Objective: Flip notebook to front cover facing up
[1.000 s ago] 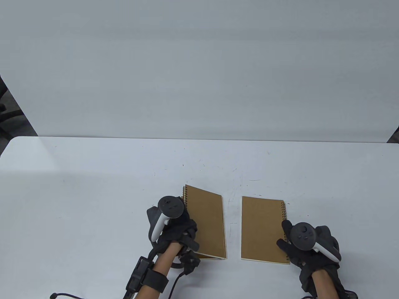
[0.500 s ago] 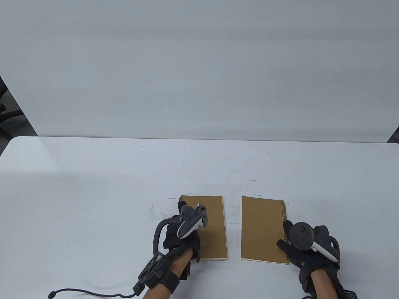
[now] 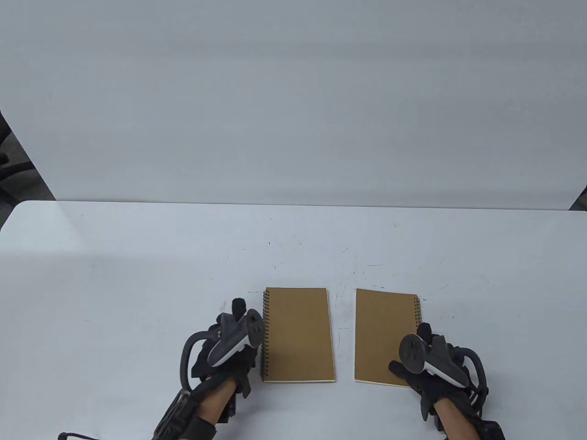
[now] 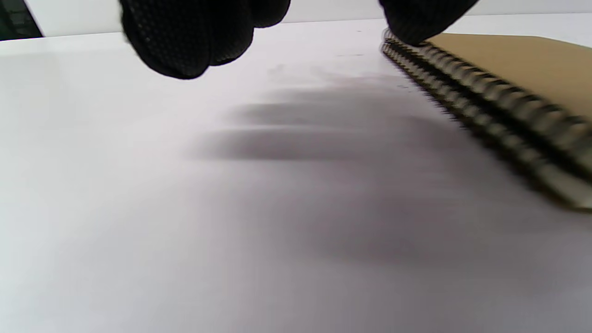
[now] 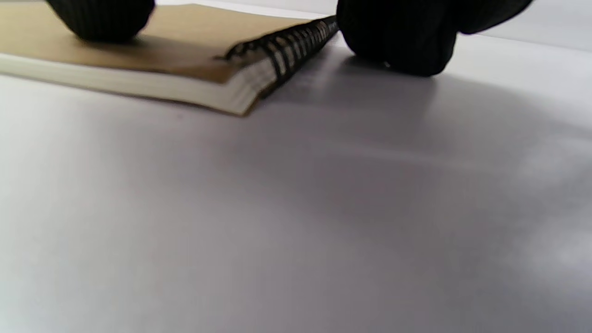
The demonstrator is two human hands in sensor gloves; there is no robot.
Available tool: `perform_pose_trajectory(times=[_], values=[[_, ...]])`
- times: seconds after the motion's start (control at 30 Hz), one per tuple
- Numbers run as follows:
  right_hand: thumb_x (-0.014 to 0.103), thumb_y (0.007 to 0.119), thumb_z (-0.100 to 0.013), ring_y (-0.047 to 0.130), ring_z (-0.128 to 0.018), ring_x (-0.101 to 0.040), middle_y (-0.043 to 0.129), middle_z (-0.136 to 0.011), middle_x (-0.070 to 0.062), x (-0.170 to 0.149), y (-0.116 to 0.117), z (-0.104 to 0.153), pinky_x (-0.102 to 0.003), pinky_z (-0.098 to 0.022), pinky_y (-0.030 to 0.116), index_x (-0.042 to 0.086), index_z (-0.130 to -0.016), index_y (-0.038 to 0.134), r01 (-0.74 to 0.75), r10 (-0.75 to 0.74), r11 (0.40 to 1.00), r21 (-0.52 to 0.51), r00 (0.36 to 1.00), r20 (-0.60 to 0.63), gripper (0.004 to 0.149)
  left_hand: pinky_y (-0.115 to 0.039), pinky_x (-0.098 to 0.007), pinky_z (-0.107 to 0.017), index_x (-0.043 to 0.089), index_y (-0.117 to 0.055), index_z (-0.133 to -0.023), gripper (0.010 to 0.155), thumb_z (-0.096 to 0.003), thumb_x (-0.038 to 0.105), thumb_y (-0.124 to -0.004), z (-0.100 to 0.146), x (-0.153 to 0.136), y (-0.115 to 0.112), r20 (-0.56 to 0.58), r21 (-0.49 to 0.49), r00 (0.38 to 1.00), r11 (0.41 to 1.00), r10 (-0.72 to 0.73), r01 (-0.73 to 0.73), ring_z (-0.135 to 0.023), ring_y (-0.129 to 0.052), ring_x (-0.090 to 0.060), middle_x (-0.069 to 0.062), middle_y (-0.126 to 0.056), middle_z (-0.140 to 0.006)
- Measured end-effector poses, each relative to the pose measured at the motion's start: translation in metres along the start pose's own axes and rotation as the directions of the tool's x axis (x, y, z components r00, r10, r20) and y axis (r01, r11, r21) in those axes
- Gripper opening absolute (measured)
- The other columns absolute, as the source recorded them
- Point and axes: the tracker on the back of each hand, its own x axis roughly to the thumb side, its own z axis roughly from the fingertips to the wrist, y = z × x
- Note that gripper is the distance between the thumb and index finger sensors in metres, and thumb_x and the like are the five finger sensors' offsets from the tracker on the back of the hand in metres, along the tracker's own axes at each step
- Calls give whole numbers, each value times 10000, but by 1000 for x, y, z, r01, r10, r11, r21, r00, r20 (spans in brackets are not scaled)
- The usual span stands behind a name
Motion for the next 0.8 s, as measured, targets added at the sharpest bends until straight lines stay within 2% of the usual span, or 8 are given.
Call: perform_pose_trajectory(times=[0.07, 0.17, 0.27, 0.33, 0.43, 0.67, 0.8], values=[[694, 565, -483, 717, -831, -618, 612, -1012, -470, 2, -1, -1, -754, -575, 527, -189, -1050, 249, -17, 23, 996, 93, 998, -63, 1096, -698, -569, -649, 179, 99, -1070, 919, -592, 494, -620, 0, -22, -5, 26, -4, 1000, 1000, 10, -10, -985, -609, -502, -244, -322, -1159], [677, 558, -470, 762, -806, -595, 660, -987, -462, 7, -2, -2, -743, -566, 558, -185, -1052, 266, -62, 70, 994, 93, 994, -80, 1080, -671, -588, -665, 193, 95, -1073, 909, -595, 498, -615, -1, -48, -15, 13, 15, 999, 999, 51, -51, -1009, -566, -512, -234, -305, -1170], [626, 537, -469, 756, -803, -593, 652, -982, -471, 12, -2, -3, -742, -568, 557, -176, -1054, 264, -85, 92, 990, 112, 994, -66, 1030, -664, -599, -666, 202, 53, -1089, 892, -589, 497, -624, -2, -60, -26, 25, 50, 992, 991, 120, -121, -1008, -569, -518, -233, -325, -1172], [587, 578, -476, 768, -791, -581, 676, -972, -455, 14, -3, -2, -741, -567, 560, -171, -1055, 278, -58, 63, 995, 83, 996, -57, 1000, -643, -608, -680, 201, 69, -1083, 893, -594, 504, -614, -3, -63, -26, 21, -16, 991, 991, 134, -133, -1021, -540, -527, -232, -304, -1179], [523, 666, -482, 831, -748, -495, 762, -921, -399, 18, -5, 0, -726, -570, 583, -145, -1059, 341, -10, 10, 1000, -13, 1000, -17, 941, -644, -608, -680, 201, 72, -1082, 898, -591, 503, -616, -3, -66, -23, 24, 10, 987, 987, 161, -162, -1024, -532, -530, -233, -299, -1180], [490, 736, -465, 803, -741, -469, 737, -909, -376, 12, -11, -11, -759, -575, 543, -184, -1050, 299, 117, -108, 990, 85, 989, -104, 994, -632, -606, -690, 199, 73, -1083, 897, -593, 507, -612, -5, -74, -27, 22, -53, 980, 979, 196, -195, -1027, -518, -535, -236, -298, -1182], [433, 817, -450, 837, -659, -336, 752, -824, -183, -2, -12, -17, -756, -572, 559, -203, -1039, 293, 306, -293, 950, 68, 943, -156, 1013, -637, -607, -685, 198, 58, -1089, 890, -593, 501, -615, -4, -79, -25, 30, -42, 968, 968, 250, -248, -1024, -525, -536, -238, -312, -1180]])
